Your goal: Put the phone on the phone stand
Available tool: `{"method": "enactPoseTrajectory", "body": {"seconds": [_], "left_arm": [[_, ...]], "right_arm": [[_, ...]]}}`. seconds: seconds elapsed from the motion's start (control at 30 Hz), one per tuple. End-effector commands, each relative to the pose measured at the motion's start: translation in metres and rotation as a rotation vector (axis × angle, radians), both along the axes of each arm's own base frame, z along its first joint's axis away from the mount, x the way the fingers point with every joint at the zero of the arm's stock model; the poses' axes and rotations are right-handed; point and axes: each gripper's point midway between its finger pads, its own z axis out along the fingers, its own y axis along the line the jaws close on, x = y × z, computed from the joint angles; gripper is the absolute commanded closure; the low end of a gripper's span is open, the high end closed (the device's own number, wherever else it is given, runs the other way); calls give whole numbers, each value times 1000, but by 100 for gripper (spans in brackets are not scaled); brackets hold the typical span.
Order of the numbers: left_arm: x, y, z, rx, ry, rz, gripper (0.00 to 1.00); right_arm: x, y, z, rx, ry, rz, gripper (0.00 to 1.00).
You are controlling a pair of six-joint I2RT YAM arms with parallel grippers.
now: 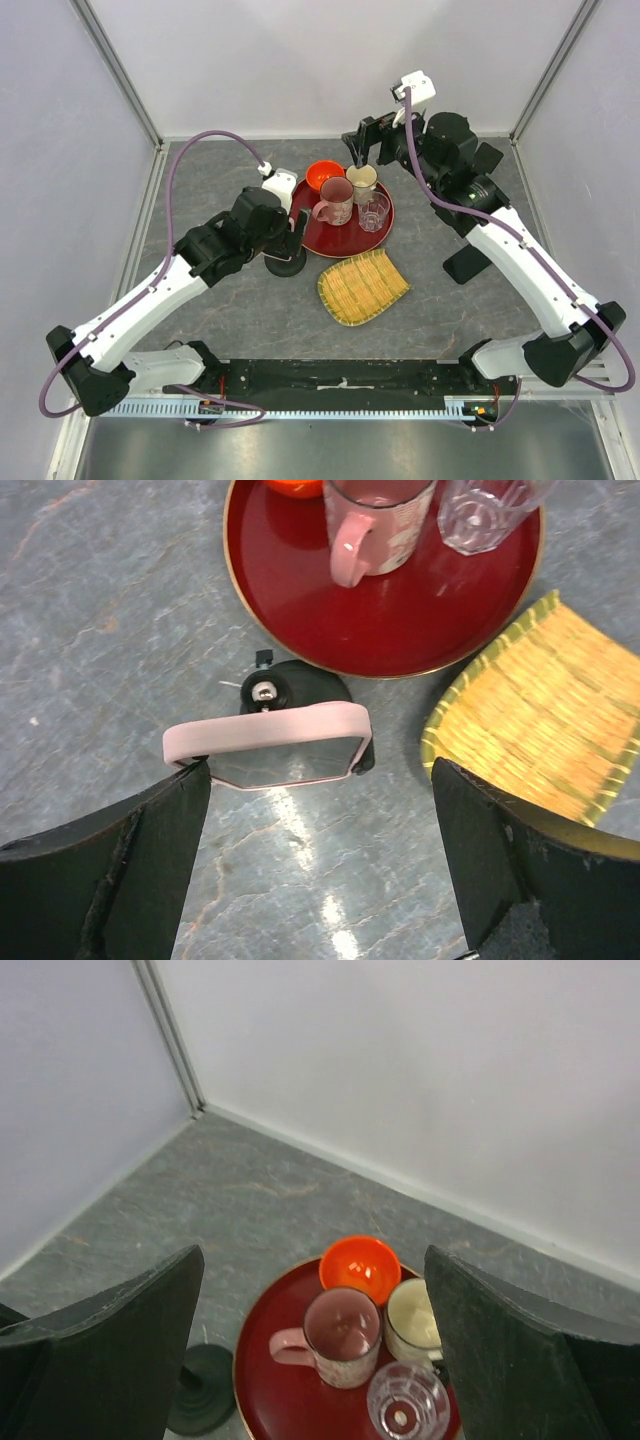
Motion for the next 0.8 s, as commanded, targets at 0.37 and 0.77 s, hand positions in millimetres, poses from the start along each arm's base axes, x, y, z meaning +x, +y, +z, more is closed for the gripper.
{"method": "enactPoseTrajectory", "body": {"seconds": [0.37, 0.77], "left_arm": [[-6, 11, 38, -6, -55, -4, 0], [18, 17, 27, 24, 0, 7, 0]], "right_arm": [[-9, -20, -2, 0, -44, -8, 2], [-16, -29, -9, -31, -61, -14, 2]]}}
